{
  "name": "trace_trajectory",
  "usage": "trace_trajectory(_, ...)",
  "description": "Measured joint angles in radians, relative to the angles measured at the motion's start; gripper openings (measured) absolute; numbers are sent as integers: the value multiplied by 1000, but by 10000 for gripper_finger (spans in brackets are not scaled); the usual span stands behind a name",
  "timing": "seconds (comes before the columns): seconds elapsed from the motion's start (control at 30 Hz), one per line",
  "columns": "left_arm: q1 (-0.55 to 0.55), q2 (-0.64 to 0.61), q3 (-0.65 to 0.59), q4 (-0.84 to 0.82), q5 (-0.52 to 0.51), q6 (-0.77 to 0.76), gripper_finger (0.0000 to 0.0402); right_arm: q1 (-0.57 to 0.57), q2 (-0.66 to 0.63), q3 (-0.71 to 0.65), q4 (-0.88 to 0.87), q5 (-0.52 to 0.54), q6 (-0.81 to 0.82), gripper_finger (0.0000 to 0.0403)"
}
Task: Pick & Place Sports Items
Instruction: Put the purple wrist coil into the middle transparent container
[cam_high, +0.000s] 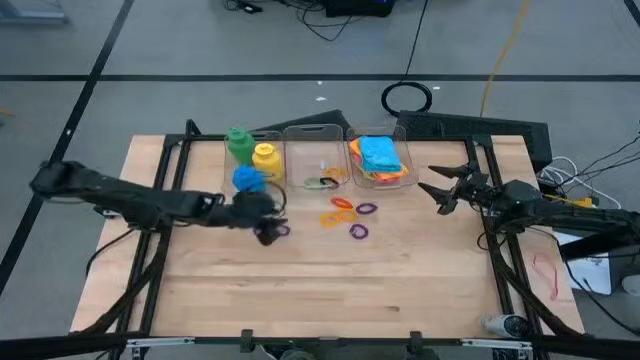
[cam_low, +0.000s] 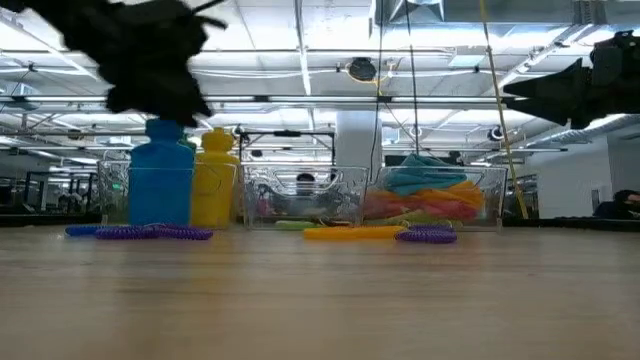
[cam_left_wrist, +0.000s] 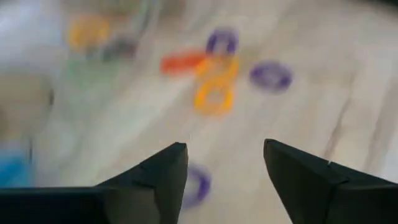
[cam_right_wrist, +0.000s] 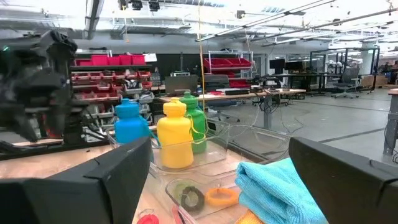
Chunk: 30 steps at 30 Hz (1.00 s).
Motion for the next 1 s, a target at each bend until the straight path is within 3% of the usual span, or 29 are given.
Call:
trace_trajectory(0.2, -71, 39, -1, -247, -6, -326, 150, 0, 0, 0, 0, 0, 0, 290)
trace_trajectory(0.37, -64, 94, -1, -383, -13, -473, 130, 0, 0, 0, 0, 0, 0, 290)
trace_trajectory(1.0, 98, 330, -1, -330, 210, -298, 111, 0, 0, 0, 0, 0, 0, 290)
